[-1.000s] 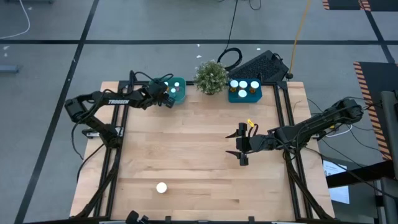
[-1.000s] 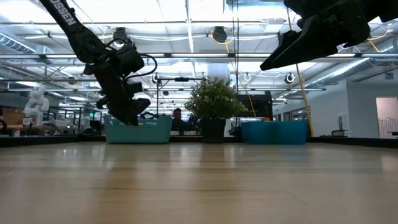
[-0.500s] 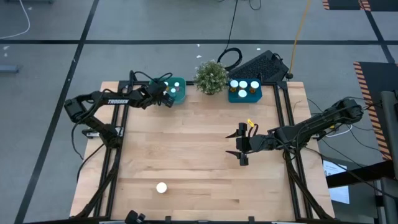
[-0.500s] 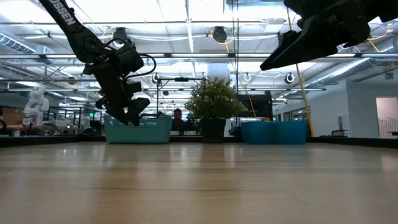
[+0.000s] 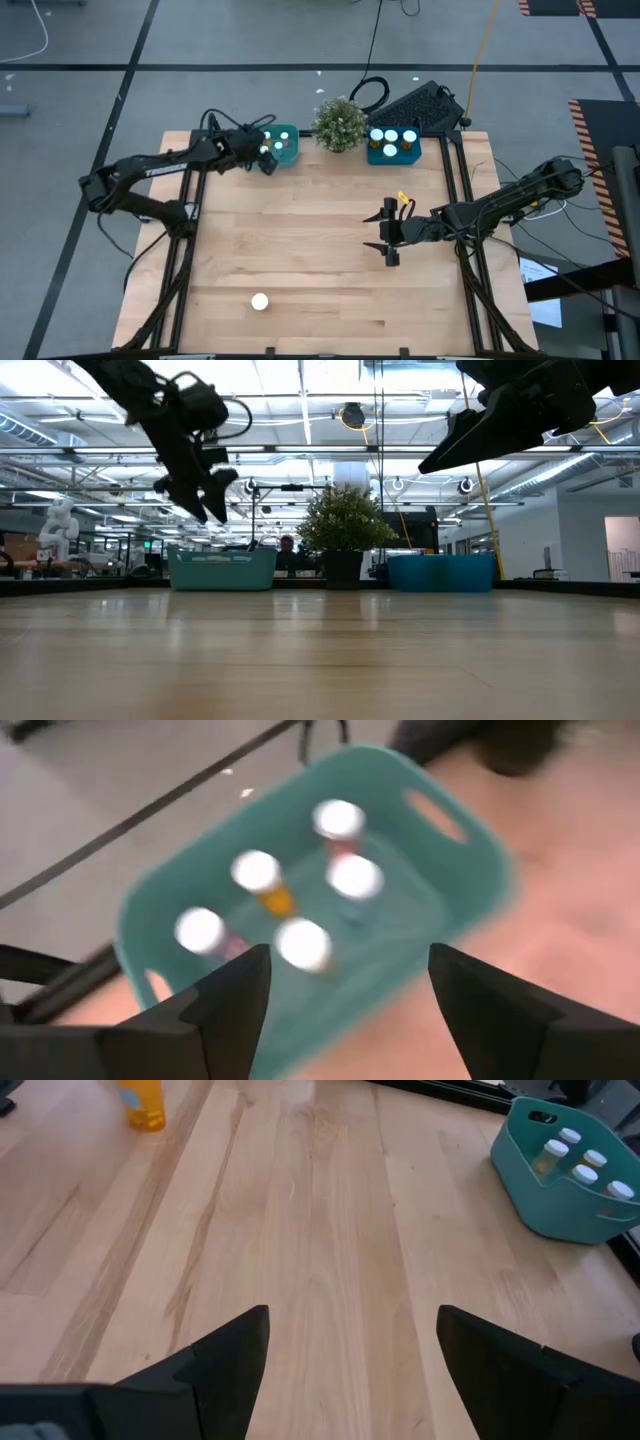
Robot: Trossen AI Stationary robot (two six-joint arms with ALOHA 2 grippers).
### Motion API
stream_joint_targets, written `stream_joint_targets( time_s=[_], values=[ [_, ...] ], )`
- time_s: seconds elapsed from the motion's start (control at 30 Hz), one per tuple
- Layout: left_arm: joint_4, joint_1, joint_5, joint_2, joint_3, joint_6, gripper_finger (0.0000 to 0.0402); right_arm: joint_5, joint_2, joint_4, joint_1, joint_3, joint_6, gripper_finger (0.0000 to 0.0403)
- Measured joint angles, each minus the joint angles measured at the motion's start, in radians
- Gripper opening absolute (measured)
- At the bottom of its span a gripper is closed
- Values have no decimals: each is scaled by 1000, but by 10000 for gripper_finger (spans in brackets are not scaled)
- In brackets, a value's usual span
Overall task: Pick and place medicine bottles into bin by pill shape (circle, oval)
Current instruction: Put the big orange pill bottle into the blue bin
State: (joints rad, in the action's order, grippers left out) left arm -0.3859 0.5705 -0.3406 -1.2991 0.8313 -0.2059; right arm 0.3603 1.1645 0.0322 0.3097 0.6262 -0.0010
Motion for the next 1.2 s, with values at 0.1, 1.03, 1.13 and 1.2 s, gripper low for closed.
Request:
stream_joint_targets(
  time_s=[0.1, 1.03, 1.13, 1.2],
  values=[
    [-99, -101, -1, 73, 1, -53, 275, 0, 0, -11, 0, 0, 19, 281],
    [-172, -1496, -173, 204, -247, -798, 261, -77, 0, 2, 65, 0, 159, 281],
    [9, -1542, -163, 188, -326, -787, 240, -76, 0, 2, 65, 0, 149, 281],
    [120, -1560, -164, 158, -367, -783, 226, -76, 0, 2, 65, 0, 147, 281]
  ],
)
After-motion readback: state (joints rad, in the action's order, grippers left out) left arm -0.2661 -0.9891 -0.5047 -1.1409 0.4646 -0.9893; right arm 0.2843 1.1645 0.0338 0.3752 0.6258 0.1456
